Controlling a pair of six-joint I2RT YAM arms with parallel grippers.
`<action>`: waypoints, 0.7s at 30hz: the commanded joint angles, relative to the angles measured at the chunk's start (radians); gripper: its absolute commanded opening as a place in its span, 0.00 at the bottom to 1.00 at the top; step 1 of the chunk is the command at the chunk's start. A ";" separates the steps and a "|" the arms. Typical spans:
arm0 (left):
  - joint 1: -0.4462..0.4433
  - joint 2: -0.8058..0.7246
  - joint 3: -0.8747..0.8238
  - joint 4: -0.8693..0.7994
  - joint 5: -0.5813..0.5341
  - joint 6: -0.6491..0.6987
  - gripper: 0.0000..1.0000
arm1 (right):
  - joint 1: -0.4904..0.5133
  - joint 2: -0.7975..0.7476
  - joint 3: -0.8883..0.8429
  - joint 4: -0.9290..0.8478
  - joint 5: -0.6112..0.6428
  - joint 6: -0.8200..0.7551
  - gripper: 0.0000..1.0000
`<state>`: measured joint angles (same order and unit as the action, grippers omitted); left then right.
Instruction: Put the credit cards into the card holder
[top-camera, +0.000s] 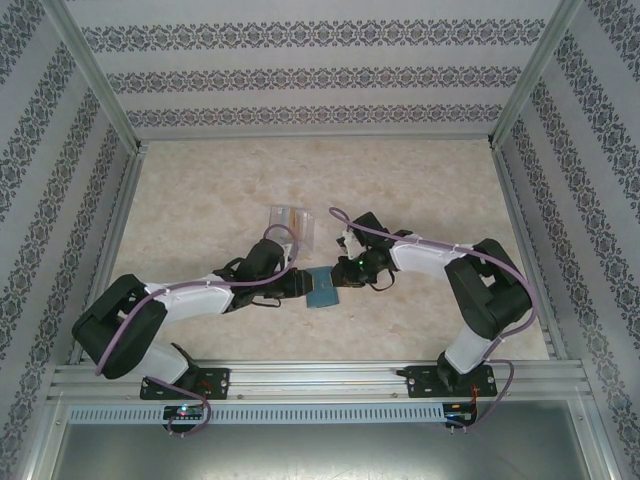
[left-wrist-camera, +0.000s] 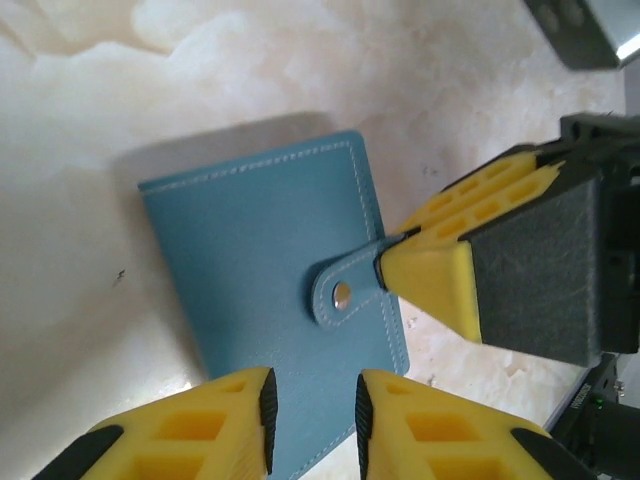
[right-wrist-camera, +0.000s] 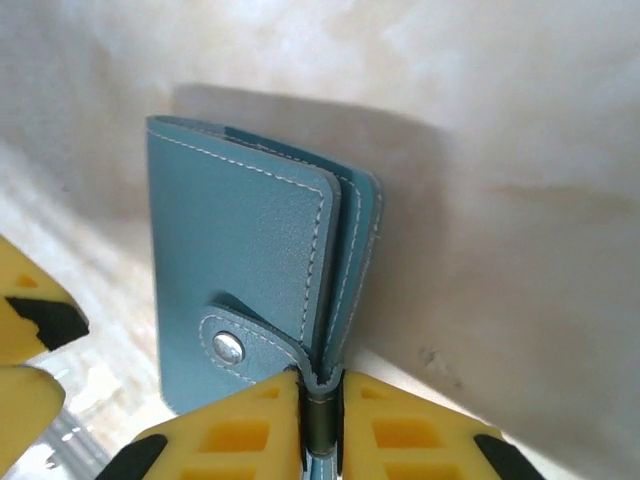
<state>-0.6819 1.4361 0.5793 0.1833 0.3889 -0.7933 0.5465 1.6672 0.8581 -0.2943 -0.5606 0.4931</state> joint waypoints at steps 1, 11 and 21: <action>-0.015 -0.079 0.019 -0.073 -0.030 0.020 0.32 | -0.039 -0.082 -0.049 0.088 -0.136 0.047 0.12; -0.012 -0.235 -0.014 -0.045 0.000 0.005 0.46 | -0.123 -0.238 -0.145 0.323 -0.364 0.215 0.05; -0.002 -0.310 -0.008 -0.099 -0.044 0.028 0.47 | -0.132 -0.343 -0.169 0.381 -0.411 0.254 0.04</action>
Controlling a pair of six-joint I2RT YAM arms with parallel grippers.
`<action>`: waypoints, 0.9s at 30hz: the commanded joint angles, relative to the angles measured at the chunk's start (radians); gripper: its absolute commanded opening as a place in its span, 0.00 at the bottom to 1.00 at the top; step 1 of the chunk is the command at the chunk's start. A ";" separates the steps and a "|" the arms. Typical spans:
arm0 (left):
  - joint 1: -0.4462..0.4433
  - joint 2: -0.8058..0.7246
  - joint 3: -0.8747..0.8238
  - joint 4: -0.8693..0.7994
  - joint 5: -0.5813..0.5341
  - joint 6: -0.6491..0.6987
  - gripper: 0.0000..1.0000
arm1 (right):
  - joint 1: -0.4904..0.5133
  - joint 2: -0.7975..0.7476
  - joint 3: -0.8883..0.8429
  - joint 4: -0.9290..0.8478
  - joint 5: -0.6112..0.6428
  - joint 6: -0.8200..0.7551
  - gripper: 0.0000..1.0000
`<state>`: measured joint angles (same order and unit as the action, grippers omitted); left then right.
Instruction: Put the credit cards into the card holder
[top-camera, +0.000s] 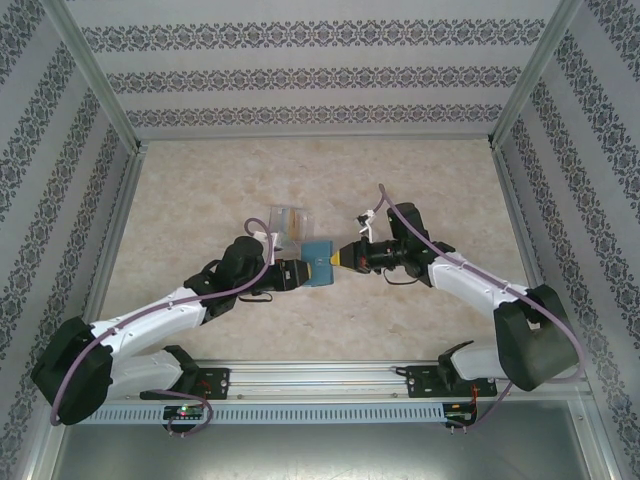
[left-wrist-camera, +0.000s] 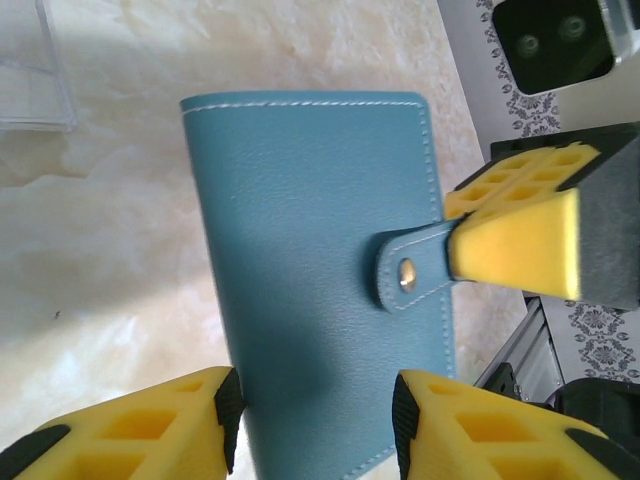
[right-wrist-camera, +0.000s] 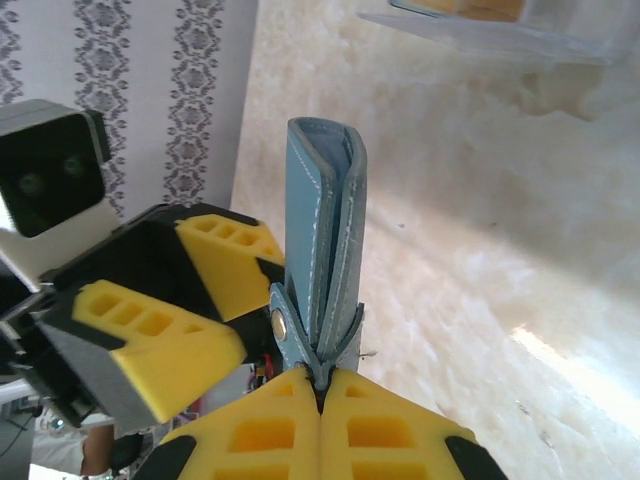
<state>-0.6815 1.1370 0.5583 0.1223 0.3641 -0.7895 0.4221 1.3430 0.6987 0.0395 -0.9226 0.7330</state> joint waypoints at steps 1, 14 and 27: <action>0.000 -0.010 0.015 -0.034 -0.015 0.025 0.47 | -0.006 -0.017 -0.010 0.050 -0.049 0.016 0.04; 0.024 0.058 0.004 0.141 0.084 -0.010 0.33 | 0.032 0.050 0.023 0.085 -0.081 0.025 0.03; 0.025 -0.018 0.013 0.037 -0.002 0.064 0.00 | 0.081 0.077 0.132 -0.272 0.277 -0.222 0.60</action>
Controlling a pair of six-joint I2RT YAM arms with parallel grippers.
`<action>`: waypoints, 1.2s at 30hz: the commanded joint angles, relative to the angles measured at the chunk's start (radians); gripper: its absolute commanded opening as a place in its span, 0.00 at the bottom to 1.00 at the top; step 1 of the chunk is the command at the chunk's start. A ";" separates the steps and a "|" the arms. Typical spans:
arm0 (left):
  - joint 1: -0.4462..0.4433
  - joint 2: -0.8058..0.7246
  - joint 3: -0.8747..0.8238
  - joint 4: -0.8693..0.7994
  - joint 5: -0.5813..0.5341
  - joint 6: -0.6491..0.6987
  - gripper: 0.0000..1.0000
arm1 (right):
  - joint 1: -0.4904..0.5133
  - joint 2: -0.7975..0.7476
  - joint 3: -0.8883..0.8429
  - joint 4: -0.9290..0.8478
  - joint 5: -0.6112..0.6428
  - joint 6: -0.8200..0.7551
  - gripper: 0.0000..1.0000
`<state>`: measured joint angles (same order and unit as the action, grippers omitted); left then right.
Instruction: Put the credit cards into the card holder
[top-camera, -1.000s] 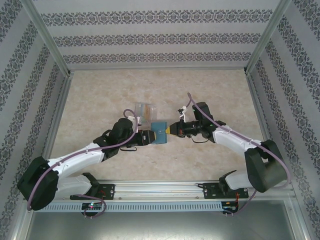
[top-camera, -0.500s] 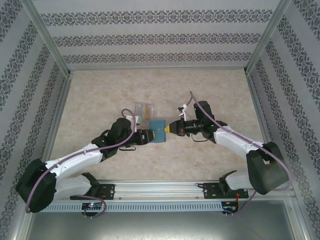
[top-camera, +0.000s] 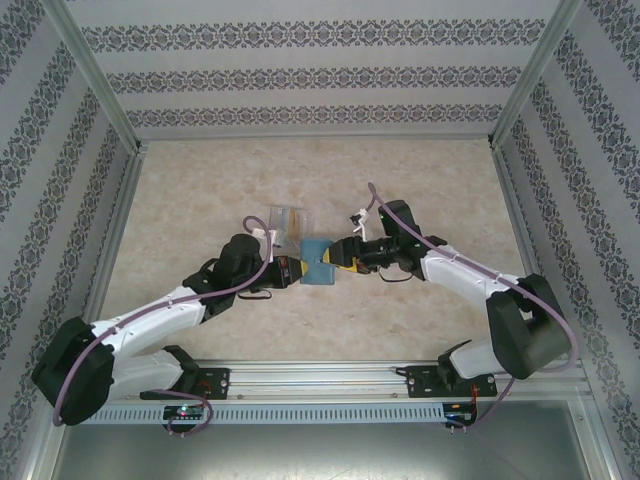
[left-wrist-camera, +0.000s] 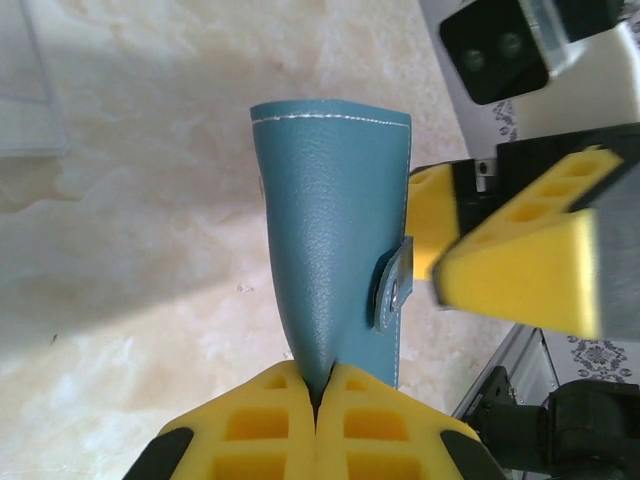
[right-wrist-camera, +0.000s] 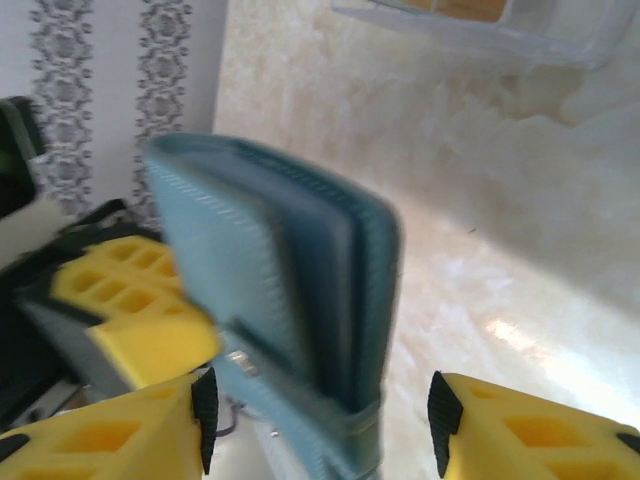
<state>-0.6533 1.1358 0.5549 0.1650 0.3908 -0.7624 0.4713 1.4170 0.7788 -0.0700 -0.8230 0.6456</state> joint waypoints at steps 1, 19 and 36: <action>-0.003 -0.012 0.025 -0.030 -0.040 0.039 0.00 | 0.054 -0.002 0.067 -0.204 0.260 -0.159 0.60; -0.004 0.080 0.132 -0.167 -0.071 0.019 0.00 | 0.269 -0.003 0.187 -0.204 0.598 -0.038 0.43; -0.003 0.047 0.152 -0.160 -0.036 -0.005 0.00 | 0.318 0.148 0.296 -0.295 0.699 0.041 0.42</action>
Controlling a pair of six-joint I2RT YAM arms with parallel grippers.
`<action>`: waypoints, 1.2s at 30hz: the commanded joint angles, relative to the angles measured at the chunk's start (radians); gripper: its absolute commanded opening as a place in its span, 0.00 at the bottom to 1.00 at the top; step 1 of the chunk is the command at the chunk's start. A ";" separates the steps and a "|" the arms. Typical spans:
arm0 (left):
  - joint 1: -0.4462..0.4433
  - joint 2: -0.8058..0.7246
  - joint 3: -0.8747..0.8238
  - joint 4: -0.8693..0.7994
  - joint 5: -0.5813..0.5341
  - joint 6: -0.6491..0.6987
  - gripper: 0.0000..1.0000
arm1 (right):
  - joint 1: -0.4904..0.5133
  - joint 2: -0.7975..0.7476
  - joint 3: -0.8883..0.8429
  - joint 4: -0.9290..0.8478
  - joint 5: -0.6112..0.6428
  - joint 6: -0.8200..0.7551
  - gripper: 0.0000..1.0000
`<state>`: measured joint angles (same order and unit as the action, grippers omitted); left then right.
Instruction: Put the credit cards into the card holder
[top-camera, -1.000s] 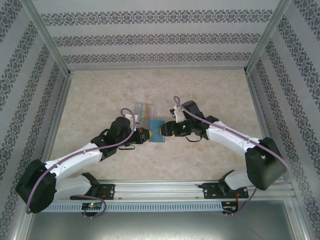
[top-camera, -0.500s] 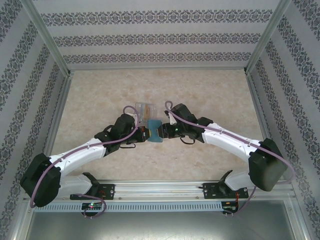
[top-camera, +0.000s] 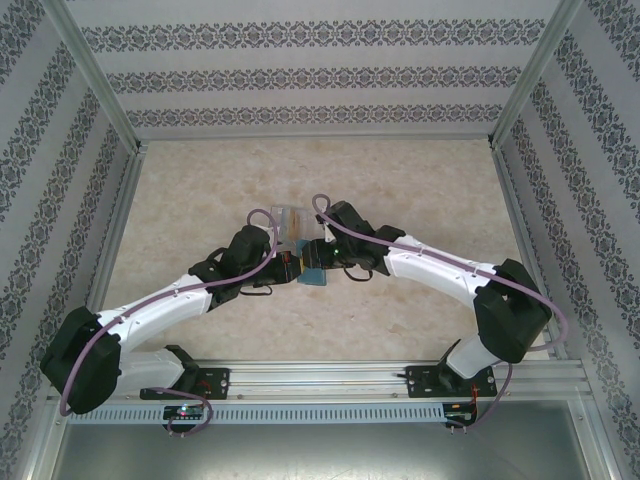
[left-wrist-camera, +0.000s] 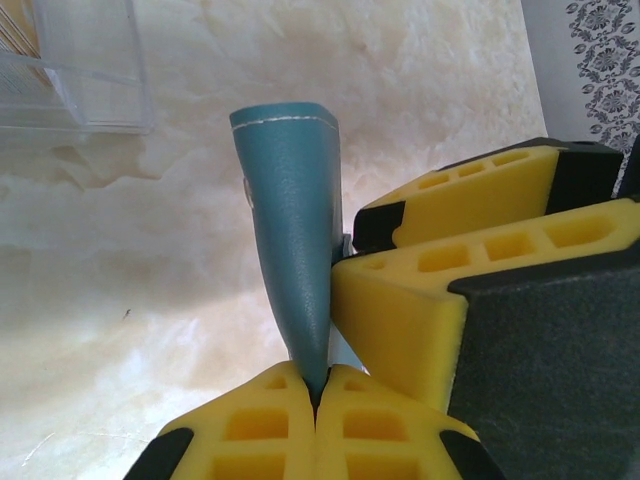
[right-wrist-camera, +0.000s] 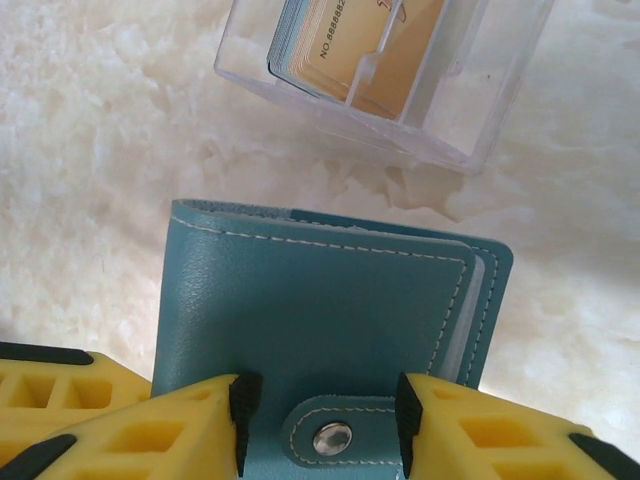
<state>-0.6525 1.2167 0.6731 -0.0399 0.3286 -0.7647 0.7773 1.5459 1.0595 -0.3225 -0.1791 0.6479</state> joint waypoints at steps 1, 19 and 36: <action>-0.004 -0.038 0.034 0.041 0.023 0.002 0.00 | 0.015 0.021 0.008 -0.038 0.047 0.047 0.41; -0.004 -0.073 0.056 -0.054 -0.084 0.065 0.00 | 0.031 0.036 0.036 -0.178 0.207 0.053 0.22; -0.006 0.022 0.024 -0.035 -0.082 0.037 0.00 | -0.115 -0.091 -0.153 -0.097 0.091 0.056 0.00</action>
<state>-0.6533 1.2140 0.6964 -0.1059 0.2577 -0.7227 0.6930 1.5124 0.9421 -0.4114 -0.0650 0.7151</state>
